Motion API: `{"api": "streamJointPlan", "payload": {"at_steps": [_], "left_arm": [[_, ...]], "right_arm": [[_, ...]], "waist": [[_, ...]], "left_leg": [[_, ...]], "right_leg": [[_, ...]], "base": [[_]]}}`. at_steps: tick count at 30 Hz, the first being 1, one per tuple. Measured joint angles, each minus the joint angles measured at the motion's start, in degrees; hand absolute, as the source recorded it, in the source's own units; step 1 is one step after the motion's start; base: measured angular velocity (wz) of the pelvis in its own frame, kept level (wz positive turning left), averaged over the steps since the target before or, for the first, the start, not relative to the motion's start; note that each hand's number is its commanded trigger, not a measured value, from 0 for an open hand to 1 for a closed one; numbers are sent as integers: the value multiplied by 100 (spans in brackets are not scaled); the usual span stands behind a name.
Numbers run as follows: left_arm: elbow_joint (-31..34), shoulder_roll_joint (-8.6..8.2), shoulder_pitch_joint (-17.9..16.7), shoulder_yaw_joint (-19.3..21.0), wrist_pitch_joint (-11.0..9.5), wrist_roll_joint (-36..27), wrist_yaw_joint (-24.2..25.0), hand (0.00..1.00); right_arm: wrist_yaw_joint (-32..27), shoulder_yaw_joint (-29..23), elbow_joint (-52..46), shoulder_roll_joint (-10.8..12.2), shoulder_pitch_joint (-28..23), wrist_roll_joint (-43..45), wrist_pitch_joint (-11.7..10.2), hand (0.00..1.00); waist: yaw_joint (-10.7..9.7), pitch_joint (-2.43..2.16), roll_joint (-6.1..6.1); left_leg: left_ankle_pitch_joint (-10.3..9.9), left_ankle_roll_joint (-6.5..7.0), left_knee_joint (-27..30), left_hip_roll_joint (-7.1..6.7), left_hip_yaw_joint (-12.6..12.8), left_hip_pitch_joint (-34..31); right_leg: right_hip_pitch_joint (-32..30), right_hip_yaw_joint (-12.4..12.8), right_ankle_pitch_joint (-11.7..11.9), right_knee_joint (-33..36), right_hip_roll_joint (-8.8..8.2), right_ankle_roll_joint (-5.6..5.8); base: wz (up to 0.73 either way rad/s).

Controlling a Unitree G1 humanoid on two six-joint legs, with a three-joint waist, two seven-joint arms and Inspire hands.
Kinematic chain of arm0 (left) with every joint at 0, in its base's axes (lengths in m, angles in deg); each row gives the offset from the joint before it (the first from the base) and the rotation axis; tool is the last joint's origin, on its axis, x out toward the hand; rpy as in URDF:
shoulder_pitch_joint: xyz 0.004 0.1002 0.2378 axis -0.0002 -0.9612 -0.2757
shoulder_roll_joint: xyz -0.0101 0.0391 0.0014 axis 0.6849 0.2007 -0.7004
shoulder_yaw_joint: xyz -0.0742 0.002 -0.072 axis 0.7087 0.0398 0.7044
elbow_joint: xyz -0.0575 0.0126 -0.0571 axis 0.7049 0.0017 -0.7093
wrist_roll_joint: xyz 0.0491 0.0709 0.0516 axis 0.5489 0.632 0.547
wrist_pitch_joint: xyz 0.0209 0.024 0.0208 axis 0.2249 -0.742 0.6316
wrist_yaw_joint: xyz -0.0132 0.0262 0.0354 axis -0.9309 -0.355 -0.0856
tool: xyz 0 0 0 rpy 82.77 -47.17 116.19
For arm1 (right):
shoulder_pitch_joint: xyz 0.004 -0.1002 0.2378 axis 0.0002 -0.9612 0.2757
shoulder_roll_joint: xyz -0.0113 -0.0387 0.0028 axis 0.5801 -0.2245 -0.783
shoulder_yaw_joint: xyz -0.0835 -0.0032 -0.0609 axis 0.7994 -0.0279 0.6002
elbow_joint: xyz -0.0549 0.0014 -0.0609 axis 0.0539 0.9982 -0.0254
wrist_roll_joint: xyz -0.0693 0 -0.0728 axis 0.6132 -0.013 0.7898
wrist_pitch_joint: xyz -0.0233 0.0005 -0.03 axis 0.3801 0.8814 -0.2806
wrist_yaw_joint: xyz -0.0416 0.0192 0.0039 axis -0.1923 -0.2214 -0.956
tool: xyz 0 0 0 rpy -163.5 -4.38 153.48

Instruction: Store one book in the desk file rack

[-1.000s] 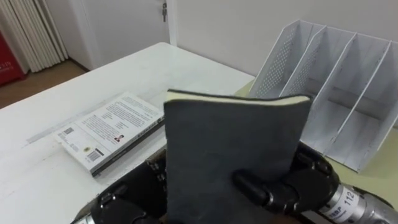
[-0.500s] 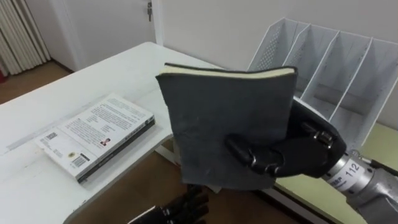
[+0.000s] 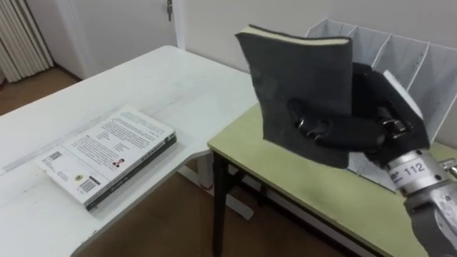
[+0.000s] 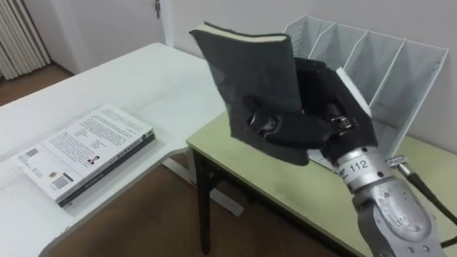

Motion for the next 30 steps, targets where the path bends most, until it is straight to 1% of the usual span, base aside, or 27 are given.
{"api": "streamJointPlan", "payload": {"at_steps": [1,3,4,5,7,8,9,10,11,12,14,16,17,18,20,22,24,27,30], "left_arm": [[-138,-1,10,4,-38,36,-48,0],[-545,-8,0,68,-99,69,-318,0],[-618,-17,-13,102,-108,78,-378,0],[-742,-37,-56,187,-132,165,-486,0],[-885,-38,-120,205,-142,173,-671,0],[-1032,-44,-124,205,-142,175,-760,0],[-1165,-54,-132,225,-140,184,-839,0],[-1192,-63,-155,256,-140,199,-875,0],[-1220,-114,-199,392,-142,233,-916,0],[-1257,-147,-201,461,-143,233,-942,0],[-1349,-153,-181,464,-144,238,-1002,0],[-1360,-152,-171,474,-144,295,-1061,0],[-1377,-155,-171,475,-145,304,-1101,0],[-1418,-157,-162,476,-143,303,-1143,0],[-1429,-159,-162,482,-142,283,-1180,0],[-1465,-170,-162,527,-136,280,-1184,0],[-1476,-196,-162,640,-108,286,-1188,0],[-1520,-234,-162,775,-49,284,-1190,0],[-1521,-238,-161,841,-3,280,-1212,0]], "right_arm": [[-147,-7,0,-2,49,48,-20,100],[-693,-55,1,-19,187,119,-153,100],[-801,-70,3,-18,211,126,-175,100],[-1023,-90,13,-20,288,124,-177,100],[-1324,-92,62,-20,417,131,-177,100],[-1507,-94,144,-17,515,172,-177,100],[-1697,-102,211,-18,583,243,-176,100],[-1786,-112,219,-18,607,298,-175,100],[-1971,-141,221,-19,649,394,-175,100],[-2155,-176,222,-20,691,400,-175,100],[-2426,-210,235,-22,809,401,-175,100],[-2678,-243,269,-36,912,402,-178,100],[-2844,-249,400,-83,990,405,-206,100],[-2985,-252,635,-144,1100,402,-221,100],[-3216,-287,942,-174,1242,402,-215,100],[-3430,-305,1157,-202,1329,401,-207,100],[-3658,-307,1332,-318,1365,402,-185,100],[-3902,-314,1451,-325,1473,399,-57,100],[-3987,-324,1712,-335,1654,397,-36,100]], "waist": [[12,-2,0],[46,-13,-20],[71,-18,-28],[71,-32,-55],[90,-38,-96],[78,-49,-130],[89,-71,-167],[95,-81,-183],[104,-94,-208],[127,-97,-215],[187,-91,-203],[195,-85,-190],[195,-70,-189],[196,-70,-191],[214,-68,-199],[220,-71,-205],[239,-75,-213],[241,-77,-213],[241,-86,-225]], "left_leg": [[0,0,1,0,0,1],[0,0,1,-1,-3,-4],[0,0,0,-2,-6,-4],[1,0,0,-4,-7,1],[1,0,4,-4,-15,6],[1,0,8,-7,-33,-2],[1,1,10,-8,-47,-18],[1,1,12,-8,-50,-29],[1,1,14,-9,-57,-42],[1,1,12,-9,-61,-47],[1,1,4,-9,-71,-45],[1,1,1,-10,-130,-43],[1,0,-3,-10,-154,-39],[1,0,-9,-10,-164,-32],[2,-2,-11,-12,-186,-49],[7,-9,-26,-12,-208,-74],[10,-13,-38,-12,-246,-100],[12,-17,-51,-12,-257,-103],[13,-17,-44,-18,-280,-136]], "right_leg": [[2,-2,0,0,0,0],[8,-26,0,-3,-4,0],[11,-28,0,-7,-5,0],[9,-27,0,-8,-6,0],[6,-31,0,-10,-7,0],[8,-43,0,-11,-11,0],[9,-60,0,-14,-15,0],[12,-67,0,-15,-15,0],[11,-79,0,-18,-16,0],[11,-86,0,-21,-16,1],[16,-90,0,-21,-14,1],[40,-136,0,-29,-14,1],[79,-178,0,-35,-14,0],[104,-205,0,-52,-13,0],[111,-225,2,-85,-13,-2],[90,-249,2,-85,-15,-2],[76,-298,1,-99,-14,-2],[50,-329,0,-106,-10,-2],[-9,-340,0,-106,-12,-2]], "base": [[0],[2],[0],[0],[2],[6],[7],[7],[6],[5],[2],[8],[10],[10],[8],[7],[7],[1],[-5]]}}
